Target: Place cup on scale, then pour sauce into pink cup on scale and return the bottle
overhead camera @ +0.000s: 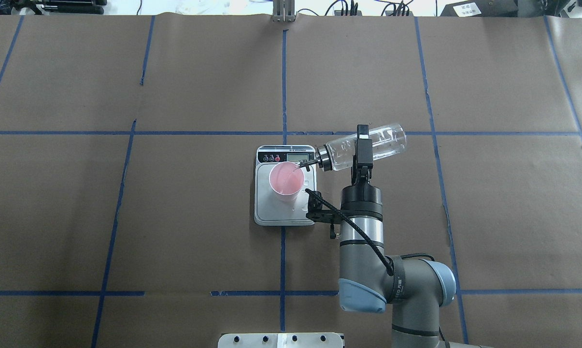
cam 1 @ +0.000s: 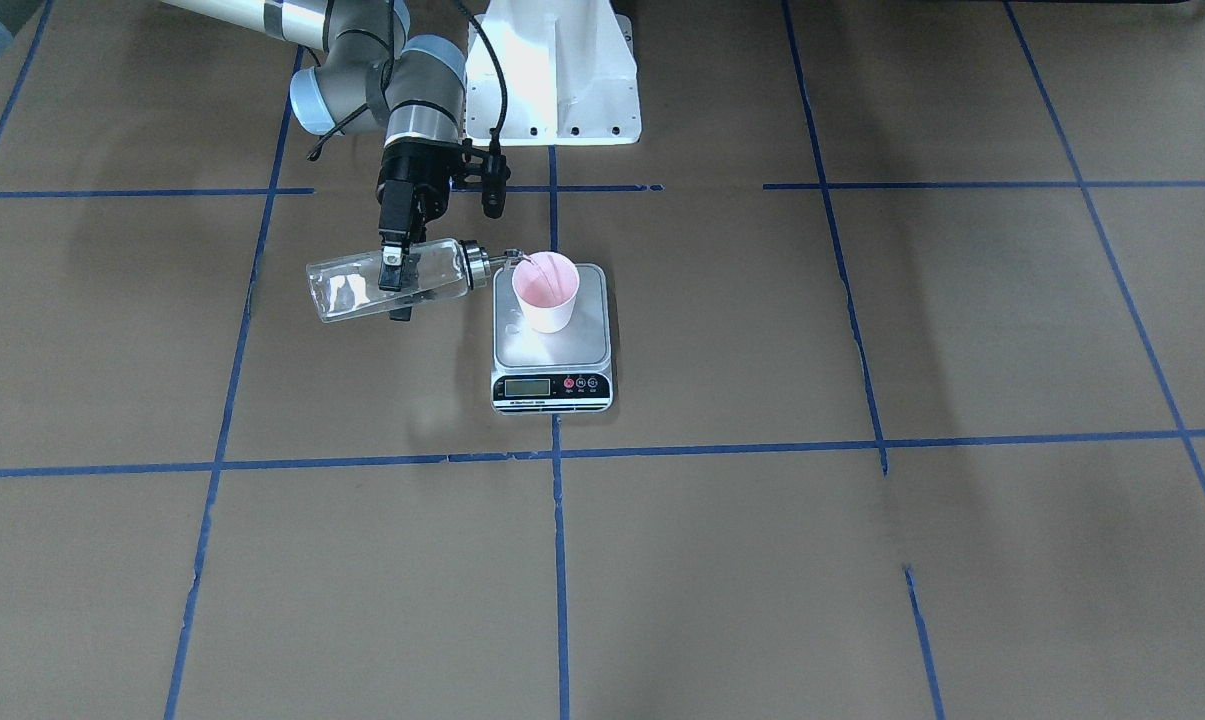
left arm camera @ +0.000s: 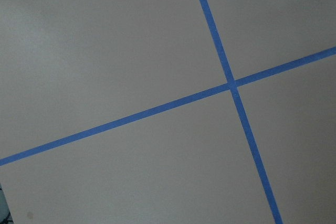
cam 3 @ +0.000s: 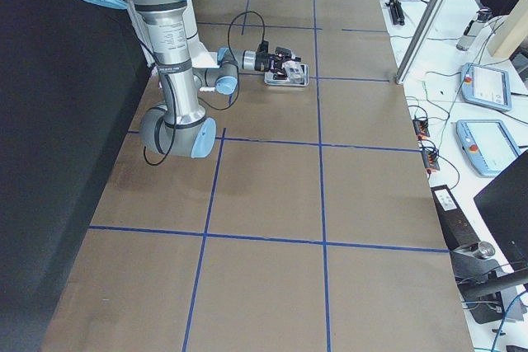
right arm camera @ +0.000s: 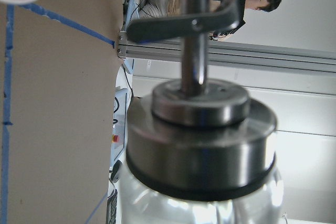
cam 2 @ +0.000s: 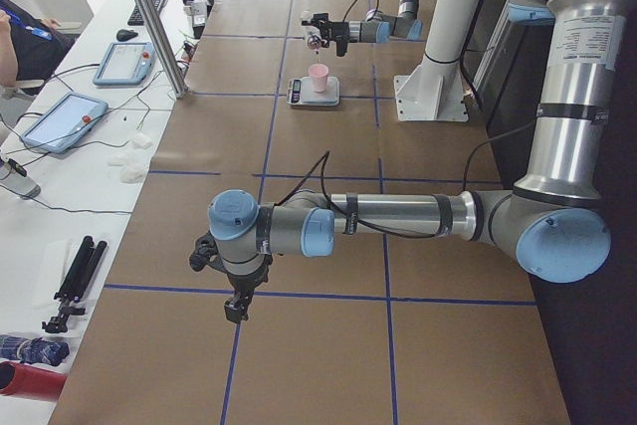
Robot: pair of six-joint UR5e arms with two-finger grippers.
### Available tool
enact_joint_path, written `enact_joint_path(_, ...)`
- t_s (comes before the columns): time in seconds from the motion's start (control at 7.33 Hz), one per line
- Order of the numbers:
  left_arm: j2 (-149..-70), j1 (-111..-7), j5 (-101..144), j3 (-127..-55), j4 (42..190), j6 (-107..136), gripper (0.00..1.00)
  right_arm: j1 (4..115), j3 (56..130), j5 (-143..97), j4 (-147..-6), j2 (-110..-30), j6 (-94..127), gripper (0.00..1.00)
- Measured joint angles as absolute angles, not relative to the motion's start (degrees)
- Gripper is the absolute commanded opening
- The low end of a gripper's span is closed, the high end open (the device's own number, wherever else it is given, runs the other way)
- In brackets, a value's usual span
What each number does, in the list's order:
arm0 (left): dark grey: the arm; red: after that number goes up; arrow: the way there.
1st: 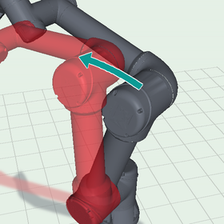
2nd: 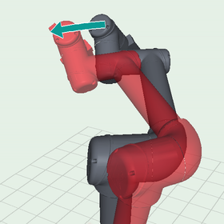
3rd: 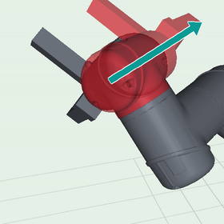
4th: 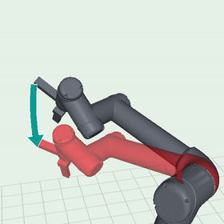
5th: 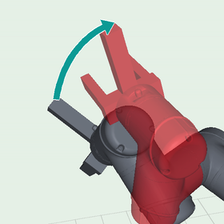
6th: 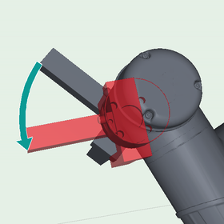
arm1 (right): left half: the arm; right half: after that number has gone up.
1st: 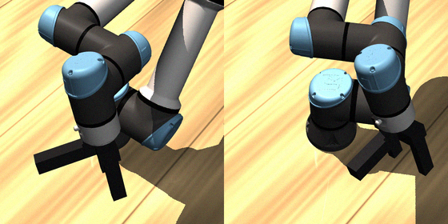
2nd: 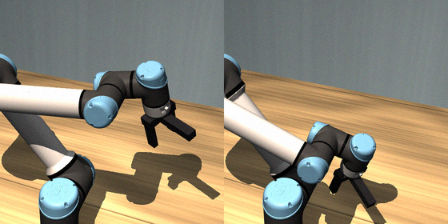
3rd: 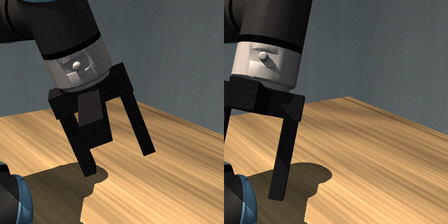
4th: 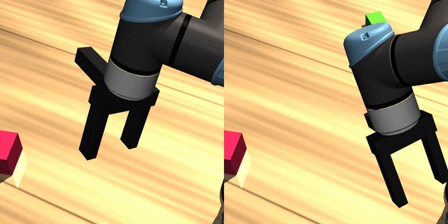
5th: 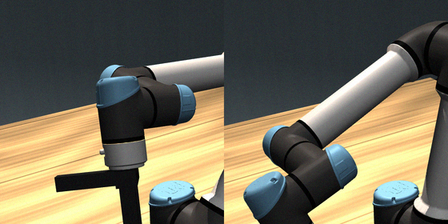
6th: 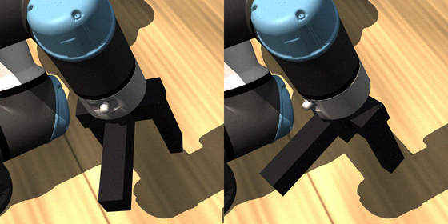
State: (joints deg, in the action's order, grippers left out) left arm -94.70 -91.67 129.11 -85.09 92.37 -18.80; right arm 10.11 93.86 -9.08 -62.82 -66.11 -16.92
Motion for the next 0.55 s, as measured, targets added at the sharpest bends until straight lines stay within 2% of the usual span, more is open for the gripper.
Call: enact_joint_path(0.55, -94.8, -91.7, 129.1, -85.2, 92.4, -18.7, 1.0, 10.2, 93.9, -9.1, -62.3, -66.0, -16.9, 0.0)
